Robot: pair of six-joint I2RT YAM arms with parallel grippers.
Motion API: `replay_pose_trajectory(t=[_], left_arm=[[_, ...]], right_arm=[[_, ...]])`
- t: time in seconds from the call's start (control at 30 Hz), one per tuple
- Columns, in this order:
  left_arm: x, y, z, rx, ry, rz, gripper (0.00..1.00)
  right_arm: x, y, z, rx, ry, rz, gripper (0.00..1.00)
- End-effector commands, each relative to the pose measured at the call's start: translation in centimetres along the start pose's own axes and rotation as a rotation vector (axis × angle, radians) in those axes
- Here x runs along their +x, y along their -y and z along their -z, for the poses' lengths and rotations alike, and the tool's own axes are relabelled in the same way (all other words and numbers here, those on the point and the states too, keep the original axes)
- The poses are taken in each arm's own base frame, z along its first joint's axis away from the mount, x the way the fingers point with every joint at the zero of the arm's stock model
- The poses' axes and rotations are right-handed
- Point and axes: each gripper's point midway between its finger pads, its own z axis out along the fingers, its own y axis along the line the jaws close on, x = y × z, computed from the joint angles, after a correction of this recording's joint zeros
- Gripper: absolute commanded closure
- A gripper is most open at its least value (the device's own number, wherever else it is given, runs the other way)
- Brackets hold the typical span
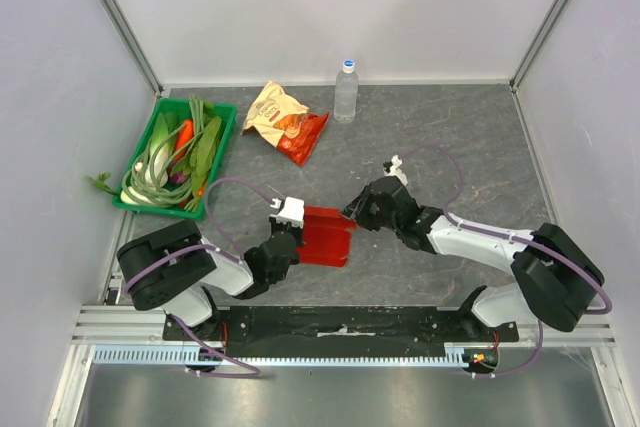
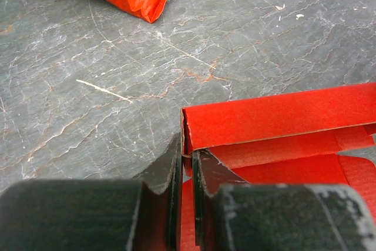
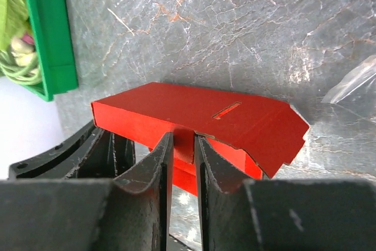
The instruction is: Fold the paper box
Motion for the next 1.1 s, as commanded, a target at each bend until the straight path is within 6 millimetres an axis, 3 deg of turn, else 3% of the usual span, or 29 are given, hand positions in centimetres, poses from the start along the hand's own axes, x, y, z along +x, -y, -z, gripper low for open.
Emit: replay_pose_trajectory(t=[0.0,0.03,0.1,0.23,0.27,0.3,0.33,0.37,0.4,0.57,0.6,0.63,0.67,0.73,0.77,0.83,0.87,0.9,0.93,1.0,1.07], left_arm=[[-1.4,0.0,0.3,-0.013,0.063,0.049,0.98],[-1.4,0.0,0.4,-0.015,0.065,0.053,0.98],[-1.5,-0.2,0.5,-0.020,0.066,0.062,0.98],[-1.4,-0.5,0.5,-0.038,0.065,0.084,0.98],[-1.4,-0.6,0.5,-0.045,0.067,0.098,0.98],[-1.3,-0.7,0.6,-0.050,0.066,0.102,0.98],[-1.3,-0.7,0.6,-0.050,0.066,0.111,0.98],[-1.2,-0.7,0.6,-0.053,0.064,0.112,0.98],[-1.3,-0.7,0.6,-0.053,0.066,0.117,0.98],[-1.3,-1.1,0.8,-0.068,0.069,0.126,0.98],[-1.2,-1.1,0.8,-0.071,0.065,0.126,0.98],[-1.3,-1.2,0.7,-0.076,0.066,0.129,0.98],[-1.2,-1.3,0.7,-0.082,0.064,0.129,0.98],[-1.1,-1.3,0.7,-0.088,0.058,0.130,0.98],[-1.1,-1.4,0.7,-0.093,0.056,0.128,0.98],[-0.9,-1.5,0.8,-0.098,0.051,0.131,0.98],[-1.1,-1.5,0.8,-0.098,0.055,0.137,0.98],[-1.0,-1.6,0.9,-0.097,0.053,0.134,0.98],[-1.0,-1.6,0.9,-0.098,0.053,0.136,0.98],[-1.1,-1.6,0.9,-0.098,0.051,0.139,0.98],[-0.9,-1.6,1.0,-0.101,0.043,0.145,0.98]], right_arm=[[-1.3,-2.5,0.2,-0.158,0.056,-0.178,0.79],[-1.2,-2.6,0.3,-0.172,0.051,-0.204,0.82],[-1.2,-2.6,0.4,-0.220,0.065,-0.235,1.00],[-1.5,-3.0,1.6,-0.403,0.113,-0.361,1.00],[-2.4,-5.4,3.2,-0.555,0.114,-0.410,1.00],[-2.1,-4.1,2.1,-0.545,0.094,-0.436,1.00],[-2.0,-4.4,2.1,-0.578,0.075,-0.453,1.00],[-3.4,-6.5,4.1,-0.726,0.112,-0.472,1.00],[-2.4,-5.3,3.3,-0.695,0.091,-0.488,1.00],[-1.6,-3.6,2.1,-0.604,0.094,-0.414,1.00],[-1.6,-3.8,2.2,-0.597,0.095,-0.371,0.95],[-1.2,-3.7,2.1,-0.575,0.083,-0.336,0.60],[0.2,-1.5,0.8,-0.450,0.038,-0.308,0.47],[-0.1,-1.0,1.4,-0.405,0.065,-0.208,0.31],[1.1,1.4,1.0,-0.294,0.024,-0.163,0.27],[0.6,1.2,2.3,-0.283,0.041,-0.017,0.21],[1.9,3.8,2.2,-0.172,-0.021,0.045,0.21],[1.1,3.0,2.9,-0.171,-0.007,0.101,0.21],[1.5,3.8,3.1,-0.159,-0.021,0.199,0.21],[2.0,4.7,3.6,-0.136,-0.045,0.271,0.25],[2.1,4.3,3.7,-0.130,-0.051,0.348,0.39]])
